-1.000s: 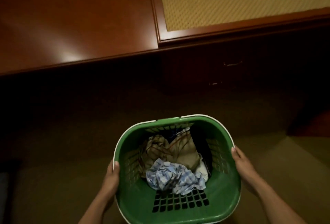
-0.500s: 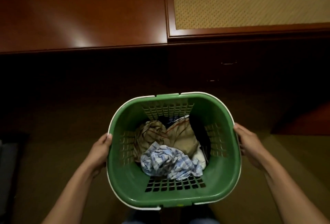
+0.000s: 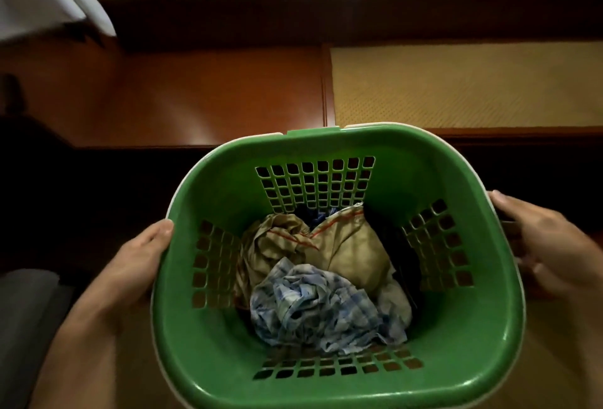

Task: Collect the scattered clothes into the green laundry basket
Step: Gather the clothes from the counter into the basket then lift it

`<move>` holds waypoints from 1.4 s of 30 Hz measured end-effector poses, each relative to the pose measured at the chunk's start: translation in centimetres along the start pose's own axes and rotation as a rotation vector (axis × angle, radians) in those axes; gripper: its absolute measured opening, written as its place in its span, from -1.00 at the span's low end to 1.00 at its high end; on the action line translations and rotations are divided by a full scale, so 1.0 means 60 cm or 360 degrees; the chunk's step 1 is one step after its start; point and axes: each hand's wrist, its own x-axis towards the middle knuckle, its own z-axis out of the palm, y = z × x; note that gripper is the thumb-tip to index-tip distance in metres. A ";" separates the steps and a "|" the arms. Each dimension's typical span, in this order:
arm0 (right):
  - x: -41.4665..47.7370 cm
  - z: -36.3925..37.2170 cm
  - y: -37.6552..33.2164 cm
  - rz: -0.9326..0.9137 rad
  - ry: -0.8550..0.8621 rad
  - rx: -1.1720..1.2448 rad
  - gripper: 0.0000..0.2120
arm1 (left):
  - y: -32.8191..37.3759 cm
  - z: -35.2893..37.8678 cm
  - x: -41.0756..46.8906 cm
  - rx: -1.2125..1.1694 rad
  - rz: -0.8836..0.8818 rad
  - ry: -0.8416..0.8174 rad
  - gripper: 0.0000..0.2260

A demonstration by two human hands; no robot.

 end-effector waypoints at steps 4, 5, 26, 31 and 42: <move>-0.016 0.005 -0.009 -0.0120 0.0006 -0.0053 -0.73 | -0.009 -0.007 -0.020 -0.0201 0.0002 0.0033 -0.71; -0.016 0.008 -0.011 -0.0145 0.0010 -0.0067 -0.73 | -0.014 -0.006 -0.028 -0.0235 -0.0003 0.0051 -0.70; 0.024 0.368 -0.131 -0.0262 -0.0881 -0.0777 -0.69 | -0.311 -0.117 -0.295 -0.0825 -0.0555 0.0950 -0.72; -0.005 0.533 -0.151 -0.0293 -0.1083 -0.0924 -0.71 | -0.375 -0.177 -0.332 -0.0956 -0.0641 0.1056 -0.64; -0.084 0.874 -0.163 -0.0352 -0.1185 -0.1042 -0.68 | -0.484 -0.422 -0.309 -0.1032 -0.0764 0.1172 -0.63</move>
